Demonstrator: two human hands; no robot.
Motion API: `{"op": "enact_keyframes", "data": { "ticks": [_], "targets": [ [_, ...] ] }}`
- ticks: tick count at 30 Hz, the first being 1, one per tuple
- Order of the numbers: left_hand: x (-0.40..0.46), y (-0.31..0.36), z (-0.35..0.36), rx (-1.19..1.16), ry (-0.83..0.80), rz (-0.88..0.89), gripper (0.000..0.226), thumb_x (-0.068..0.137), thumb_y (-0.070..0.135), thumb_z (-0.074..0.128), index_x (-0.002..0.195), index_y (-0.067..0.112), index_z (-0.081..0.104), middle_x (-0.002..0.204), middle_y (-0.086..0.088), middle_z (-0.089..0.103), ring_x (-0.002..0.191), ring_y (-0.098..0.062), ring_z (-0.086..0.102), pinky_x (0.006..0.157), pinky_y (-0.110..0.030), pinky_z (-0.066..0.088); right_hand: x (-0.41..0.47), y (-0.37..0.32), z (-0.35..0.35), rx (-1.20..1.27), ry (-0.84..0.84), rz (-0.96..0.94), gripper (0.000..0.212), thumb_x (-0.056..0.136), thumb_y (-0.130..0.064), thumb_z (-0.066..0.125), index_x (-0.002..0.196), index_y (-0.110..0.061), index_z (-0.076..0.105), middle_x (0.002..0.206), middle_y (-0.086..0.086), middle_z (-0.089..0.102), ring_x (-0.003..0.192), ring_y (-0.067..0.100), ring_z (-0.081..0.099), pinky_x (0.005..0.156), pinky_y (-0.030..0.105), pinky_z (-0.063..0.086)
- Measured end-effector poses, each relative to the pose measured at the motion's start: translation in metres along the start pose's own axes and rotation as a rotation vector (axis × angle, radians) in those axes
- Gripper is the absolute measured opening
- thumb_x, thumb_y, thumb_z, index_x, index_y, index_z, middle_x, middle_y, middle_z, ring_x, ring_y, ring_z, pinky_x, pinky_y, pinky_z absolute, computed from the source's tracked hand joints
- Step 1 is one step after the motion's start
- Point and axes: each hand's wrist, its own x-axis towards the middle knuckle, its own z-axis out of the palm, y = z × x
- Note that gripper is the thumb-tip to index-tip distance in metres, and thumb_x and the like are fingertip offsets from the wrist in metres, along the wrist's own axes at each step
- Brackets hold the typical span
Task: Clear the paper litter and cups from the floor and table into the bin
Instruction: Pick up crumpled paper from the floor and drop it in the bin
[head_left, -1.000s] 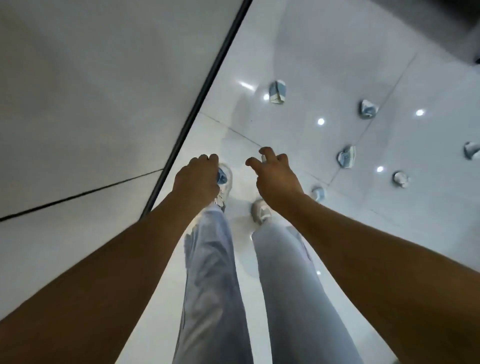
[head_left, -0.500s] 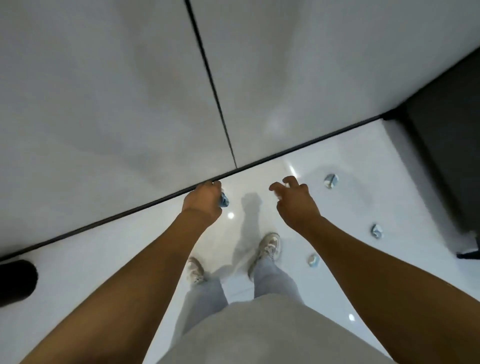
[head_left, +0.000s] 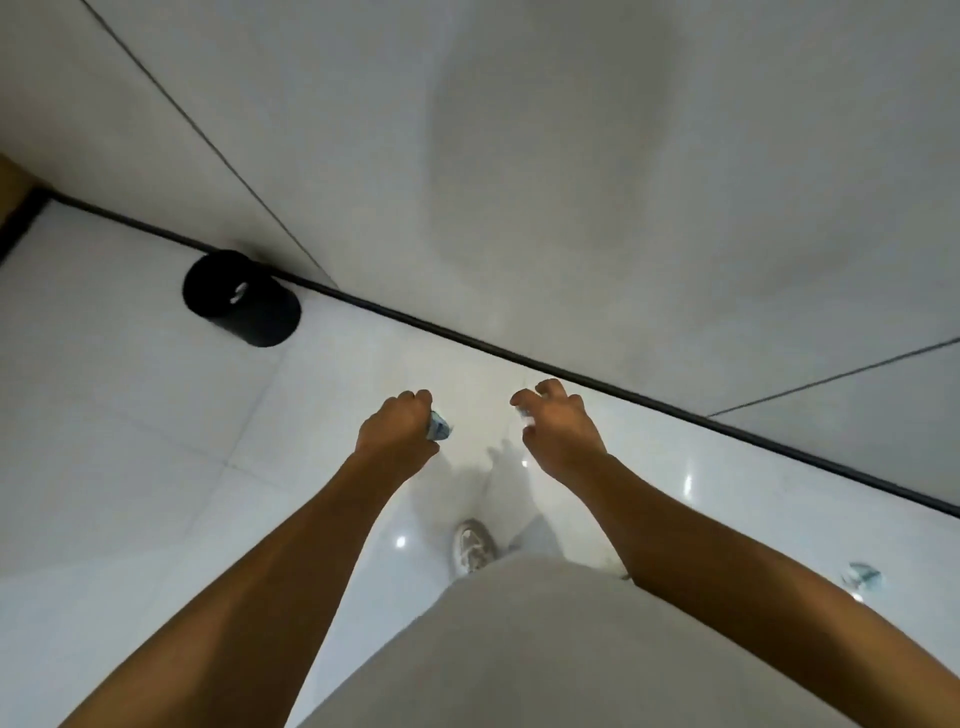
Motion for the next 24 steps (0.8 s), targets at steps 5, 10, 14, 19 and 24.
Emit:
{"op": "enact_keyframes", "data": {
  "ticks": [5,10,14,19,24],
  "targets": [
    [-0.028,-0.119,-0.02,-0.144,0.073,-0.174,0.046,0.079,0.03,0.073,0.116,0.014,0.05,0.116,-0.004,0.056,0.107,-0.022,0.055,0.085,-0.035,0.049,0.032,-0.123,0.037,-0.097,-0.084,-0.206,0.045,0.091,-0.005,0.047,0.131,-0.024,0.053,0.135,0.004,0.041,0.111,0.031,0.045,0.09,0.038,0.049],
    [-0.028,-0.188,-0.04,-0.258,0.138,-0.288,0.045,0.08,0.03,0.073,0.115,0.015,0.05,0.115,-0.003,0.057,0.107,-0.022,0.056,0.084,-0.035,0.05,0.071,-0.2,0.06,-0.229,-0.165,-0.332,0.043,0.091,-0.007,0.05,0.129,-0.025,0.054,0.136,0.004,0.04,0.111,0.03,0.045,0.088,0.039,0.05],
    [-0.016,-0.236,-0.057,-0.322,0.159,-0.368,0.042,0.08,0.029,0.073,0.114,0.017,0.052,0.112,-0.002,0.059,0.105,-0.02,0.057,0.083,-0.035,0.051,0.11,-0.244,0.073,-0.306,-0.233,-0.375,0.043,0.091,-0.007,0.051,0.129,-0.026,0.054,0.138,0.003,0.04,0.114,0.029,0.045,0.09,0.037,0.05],
    [0.023,-0.303,-0.092,-0.379,0.194,-0.454,0.043,0.078,0.029,0.074,0.113,0.016,0.052,0.109,-0.002,0.061,0.102,-0.021,0.058,0.081,-0.033,0.049,0.174,-0.306,0.089,-0.339,-0.281,-0.414,0.043,0.091,-0.006,0.05,0.129,-0.026,0.053,0.135,0.003,0.041,0.111,0.027,0.046,0.09,0.036,0.05],
    [0.072,-0.377,-0.143,-0.404,0.194,-0.538,0.044,0.078,0.027,0.074,0.114,0.016,0.052,0.11,-0.003,0.059,0.102,-0.023,0.056,0.083,-0.037,0.05,0.248,-0.385,0.094,-0.315,-0.32,-0.459,0.043,0.09,-0.005,0.052,0.129,-0.024,0.055,0.132,0.003,0.042,0.112,0.026,0.049,0.091,0.036,0.051]
  ]
}}
